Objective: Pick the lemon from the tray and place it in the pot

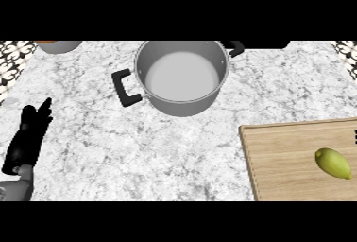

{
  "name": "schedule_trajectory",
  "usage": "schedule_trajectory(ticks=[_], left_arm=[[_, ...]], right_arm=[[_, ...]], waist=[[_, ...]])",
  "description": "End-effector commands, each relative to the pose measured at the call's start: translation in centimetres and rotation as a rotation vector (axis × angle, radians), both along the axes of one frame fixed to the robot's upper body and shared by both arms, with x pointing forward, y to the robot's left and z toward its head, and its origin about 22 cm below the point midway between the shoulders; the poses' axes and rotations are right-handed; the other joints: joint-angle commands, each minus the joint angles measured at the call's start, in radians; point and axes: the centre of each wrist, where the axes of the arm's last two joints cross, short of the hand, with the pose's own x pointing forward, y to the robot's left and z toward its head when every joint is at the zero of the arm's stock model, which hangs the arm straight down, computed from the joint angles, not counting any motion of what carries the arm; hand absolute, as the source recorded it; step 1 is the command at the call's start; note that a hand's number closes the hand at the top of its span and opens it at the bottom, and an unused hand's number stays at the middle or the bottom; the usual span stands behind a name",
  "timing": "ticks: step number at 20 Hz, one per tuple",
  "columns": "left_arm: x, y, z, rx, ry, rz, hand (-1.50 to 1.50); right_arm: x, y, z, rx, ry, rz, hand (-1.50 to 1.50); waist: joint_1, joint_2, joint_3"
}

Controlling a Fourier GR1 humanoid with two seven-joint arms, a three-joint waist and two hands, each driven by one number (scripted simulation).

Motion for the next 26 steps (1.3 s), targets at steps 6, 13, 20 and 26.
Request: schedule_trajectory(ticks=[6, 13, 20, 26], left_arm=[[-0.5, -0.7, 0.9, -0.005, 0.014, 0.000, 0.00], [-0.3, -1.3, -0.3, -0.011, 0.000, 0.009, 0.00], [0.2, -1.8, -1.3, 0.005, 0.009, 0.006, 0.00], [-0.9, -1.4, -0.4, -0.029, -0.016, -0.005, 0.00]], right_arm=[[2.1, 3.1, -1.9, -0.015, 0.057, 0.037, -1.50], [2.3, 3.1, -2.6, 0.018, 0.084, 0.042, -1.50], [3.8, 3.6, -4.1, 0.016, 0.087, 0.051, -1.50], [4.0, 3.2, -3.9, 0.051, 0.073, 0.089, 1.50]], waist=[[0.002, 0.000, 0.000], [0.000, 0.000, 0.000], [0.000, 0.001, 0.000], [0.001, 0.000, 0.000]])
